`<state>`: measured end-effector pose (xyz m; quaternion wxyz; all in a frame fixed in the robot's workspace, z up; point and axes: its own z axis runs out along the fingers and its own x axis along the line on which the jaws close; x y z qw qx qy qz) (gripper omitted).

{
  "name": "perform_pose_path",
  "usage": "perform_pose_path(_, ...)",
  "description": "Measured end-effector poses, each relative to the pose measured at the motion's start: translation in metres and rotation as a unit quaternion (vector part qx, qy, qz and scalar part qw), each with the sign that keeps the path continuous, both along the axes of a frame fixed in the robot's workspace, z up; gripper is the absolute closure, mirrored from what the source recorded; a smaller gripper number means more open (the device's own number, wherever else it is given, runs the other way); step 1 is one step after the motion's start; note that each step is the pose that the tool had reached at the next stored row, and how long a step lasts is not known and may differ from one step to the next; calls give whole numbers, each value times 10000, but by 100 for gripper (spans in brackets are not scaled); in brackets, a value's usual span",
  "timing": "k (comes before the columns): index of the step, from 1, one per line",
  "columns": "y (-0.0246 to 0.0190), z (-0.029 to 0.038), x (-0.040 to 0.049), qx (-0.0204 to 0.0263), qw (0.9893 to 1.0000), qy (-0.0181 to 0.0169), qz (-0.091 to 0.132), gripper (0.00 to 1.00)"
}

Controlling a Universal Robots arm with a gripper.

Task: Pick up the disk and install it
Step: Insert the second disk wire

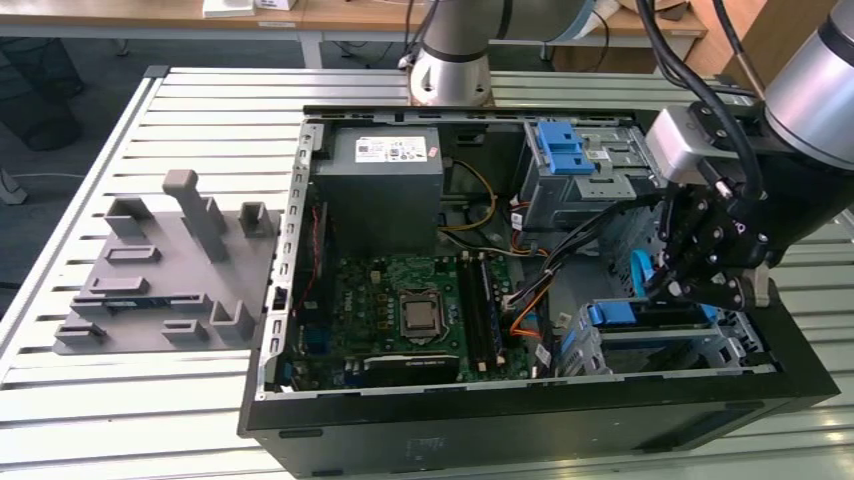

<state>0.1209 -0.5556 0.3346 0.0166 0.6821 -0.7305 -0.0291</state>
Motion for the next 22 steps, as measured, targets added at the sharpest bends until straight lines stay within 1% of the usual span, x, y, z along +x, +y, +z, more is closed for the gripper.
perform_pose_path(3, -1, 24, 0, -4, 10000, 0, 0, 85)
perform_pose_path(11, -1, 35, 0, -7, 10000, 0, 0, 85)
perform_pose_path(16, -1, 74, 0, -6, 10000, 0, 0, 85)
perform_pose_path(18, -1, 79, 0, -5, 10000, 0, 0, 85)
perform_pose_path(19, -1, 82, 0, -6, 10000, 0, 0, 89)
perform_pose_path(22, -1, 85, 0, -6, 10000, 0, 0, 89)
